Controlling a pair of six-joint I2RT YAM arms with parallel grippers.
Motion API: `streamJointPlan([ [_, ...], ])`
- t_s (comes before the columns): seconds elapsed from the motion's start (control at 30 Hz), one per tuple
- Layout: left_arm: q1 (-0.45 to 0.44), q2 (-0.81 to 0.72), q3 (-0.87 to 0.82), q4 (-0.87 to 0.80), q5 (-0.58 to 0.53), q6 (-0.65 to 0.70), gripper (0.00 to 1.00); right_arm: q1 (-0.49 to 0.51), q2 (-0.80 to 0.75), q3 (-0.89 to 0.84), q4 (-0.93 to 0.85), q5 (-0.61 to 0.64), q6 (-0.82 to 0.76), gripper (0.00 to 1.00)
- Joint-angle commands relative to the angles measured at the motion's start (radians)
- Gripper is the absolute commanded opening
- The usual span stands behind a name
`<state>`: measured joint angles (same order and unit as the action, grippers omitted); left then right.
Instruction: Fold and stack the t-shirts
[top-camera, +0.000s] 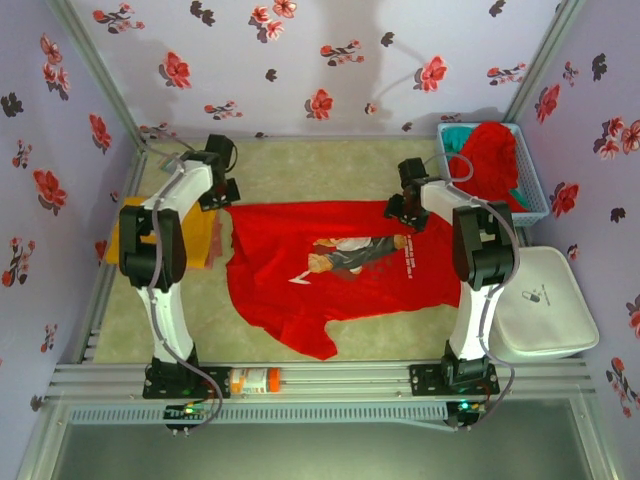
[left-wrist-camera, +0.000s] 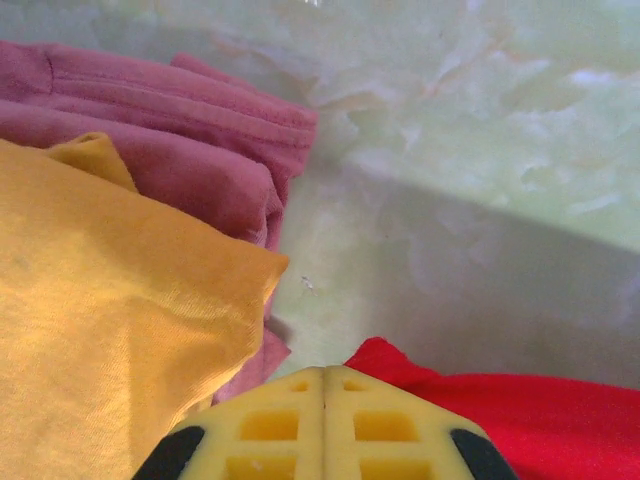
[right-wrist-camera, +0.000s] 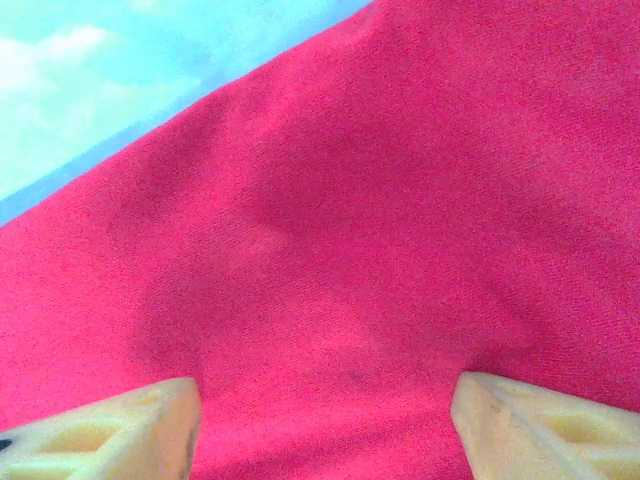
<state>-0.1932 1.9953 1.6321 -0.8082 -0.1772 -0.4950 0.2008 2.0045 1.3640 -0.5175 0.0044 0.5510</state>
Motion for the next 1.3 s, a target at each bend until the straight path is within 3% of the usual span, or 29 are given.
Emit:
streamJointPlan([
  [0.0,0.015,-0.028,-0.039,0.065,0.031,-0.044,0.01,-0.024,0.008,-0.040,-0.030,0.018,0.022,0.69],
  [0.03,0.017,-0.026,-0.039,0.066,0.034,-0.040,0.08,-0.026,0.007,-0.041,-0.029,0.017,0.021,0.69],
  [0.2,0.021,0.015,-0.033,0.039,0.023,-0.036,0.27,-0.028,0.007,-0.037,-0.027,0.007,0.018,0.69],
  [0.47,0.036,-0.028,-0.104,0.065,0.044,-0.033,0.30,-0.028,-0.017,-0.050,0.001,-0.031,-0.008,0.70],
  [0.6,0.027,-0.042,-0.124,0.116,0.076,0.002,0.42,-0.028,-0.052,-0.072,0.038,-0.051,-0.006,0.72],
  [0.83,-0.017,-0.017,-0.102,0.149,0.107,0.022,0.44,-0.028,-0.064,-0.071,0.046,-0.081,-0.008,0.74],
  [0.97,-0.053,-0.015,-0.111,0.176,0.050,0.034,0.49,-0.026,-0.085,-0.098,0.082,-0.121,-0.012,0.75],
  [1.27,-0.091,-0.018,-0.097,0.152,0.005,0.025,0.42,-0.026,-0.080,-0.103,0.075,-0.128,-0.012,0.74],
])
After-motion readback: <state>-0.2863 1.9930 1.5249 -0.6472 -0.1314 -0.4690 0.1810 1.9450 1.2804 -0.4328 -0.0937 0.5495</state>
